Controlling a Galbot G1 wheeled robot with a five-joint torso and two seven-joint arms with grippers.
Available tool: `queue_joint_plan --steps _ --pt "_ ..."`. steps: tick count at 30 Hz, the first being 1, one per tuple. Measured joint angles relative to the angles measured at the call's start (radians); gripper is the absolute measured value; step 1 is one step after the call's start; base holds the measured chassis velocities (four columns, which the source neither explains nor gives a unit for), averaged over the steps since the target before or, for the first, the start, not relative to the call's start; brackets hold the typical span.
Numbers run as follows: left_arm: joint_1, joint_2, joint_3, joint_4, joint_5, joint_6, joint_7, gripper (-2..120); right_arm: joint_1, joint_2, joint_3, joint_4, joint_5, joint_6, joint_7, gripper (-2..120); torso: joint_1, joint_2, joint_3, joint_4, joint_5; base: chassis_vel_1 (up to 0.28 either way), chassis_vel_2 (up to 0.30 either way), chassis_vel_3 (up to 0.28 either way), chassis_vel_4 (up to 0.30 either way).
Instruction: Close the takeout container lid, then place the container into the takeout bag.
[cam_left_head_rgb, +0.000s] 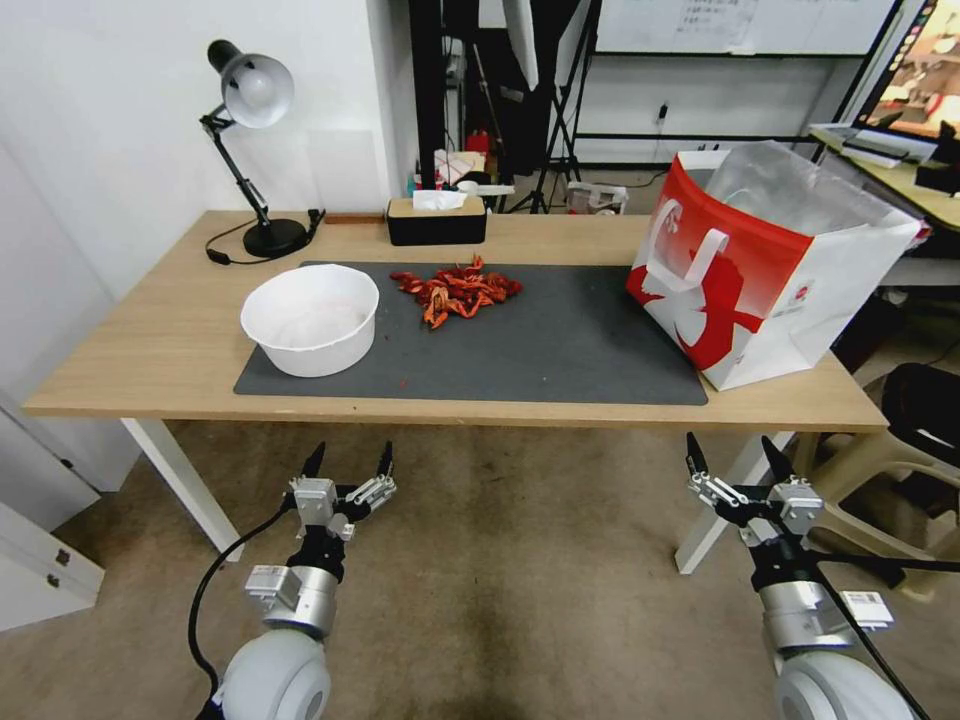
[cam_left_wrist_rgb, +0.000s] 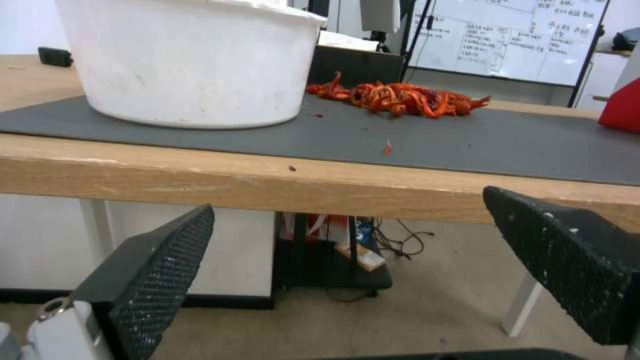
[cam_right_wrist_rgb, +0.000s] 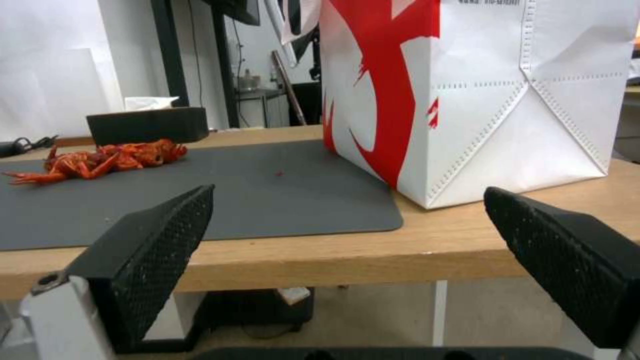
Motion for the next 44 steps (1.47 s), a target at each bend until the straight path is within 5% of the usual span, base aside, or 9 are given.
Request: queue_joint_plan --steps 44 --pt "0.0 0.001 0.0 0.0 0.0 0.001 -0.002 100 0.003 -0.002 0.0 0.001 0.003 -0.003 0.0 100 0.0 0.0 0.0 0.0 0.0 0.0 0.0 0.0 0.0"
